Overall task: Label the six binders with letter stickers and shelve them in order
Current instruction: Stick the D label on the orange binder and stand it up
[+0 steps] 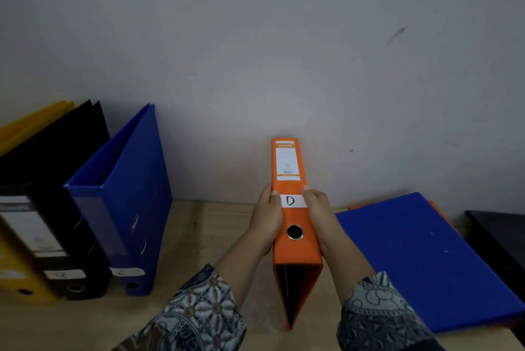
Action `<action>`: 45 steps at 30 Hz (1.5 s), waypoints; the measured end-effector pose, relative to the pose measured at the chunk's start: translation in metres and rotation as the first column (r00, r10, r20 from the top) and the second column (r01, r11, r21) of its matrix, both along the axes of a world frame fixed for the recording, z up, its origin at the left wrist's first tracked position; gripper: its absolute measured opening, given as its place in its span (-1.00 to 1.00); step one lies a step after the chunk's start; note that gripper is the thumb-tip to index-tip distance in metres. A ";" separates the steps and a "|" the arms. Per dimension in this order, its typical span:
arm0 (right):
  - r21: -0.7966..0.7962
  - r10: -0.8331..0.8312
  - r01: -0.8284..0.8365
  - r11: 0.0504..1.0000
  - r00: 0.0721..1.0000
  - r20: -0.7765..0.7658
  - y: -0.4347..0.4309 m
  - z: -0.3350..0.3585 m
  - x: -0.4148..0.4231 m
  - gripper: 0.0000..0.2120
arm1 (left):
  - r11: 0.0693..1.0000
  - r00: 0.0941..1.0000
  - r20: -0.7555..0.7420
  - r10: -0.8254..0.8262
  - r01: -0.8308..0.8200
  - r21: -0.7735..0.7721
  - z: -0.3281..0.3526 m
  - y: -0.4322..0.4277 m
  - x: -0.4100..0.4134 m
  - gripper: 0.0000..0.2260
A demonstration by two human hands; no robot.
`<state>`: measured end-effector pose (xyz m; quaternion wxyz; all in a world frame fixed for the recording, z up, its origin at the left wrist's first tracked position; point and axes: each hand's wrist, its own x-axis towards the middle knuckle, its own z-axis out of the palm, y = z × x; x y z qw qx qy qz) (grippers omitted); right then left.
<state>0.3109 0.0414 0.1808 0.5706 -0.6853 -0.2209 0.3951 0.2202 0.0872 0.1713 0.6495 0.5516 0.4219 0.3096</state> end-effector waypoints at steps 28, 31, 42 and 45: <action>0.159 0.116 -0.200 0.967 0.897 0.426 0.002 -0.021 -0.140 -0.57 | 0.913 0.997 -0.036 0.065 -0.045 0.406 -0.004 -0.006 -0.152 -0.61; 0.182 0.107 -0.191 0.965 0.914 0.391 0.002 -0.022 -0.149 -0.62 | 0.900 0.999 -0.020 0.031 -0.019 0.436 -0.002 -0.003 -0.163 -0.56; 0.381 0.145 -0.239 0.893 0.955 0.258 -0.015 -0.021 -0.184 -0.64 | 0.830 0.997 -0.039 0.064 -0.032 0.557 -0.016 -0.005 -0.208 -0.41; 0.381 0.171 -0.255 0.889 0.955 0.243 -0.014 -0.019 -0.188 -0.66 | 0.789 0.998 -0.062 0.012 0.028 0.614 -0.029 0.001 -0.221 -0.21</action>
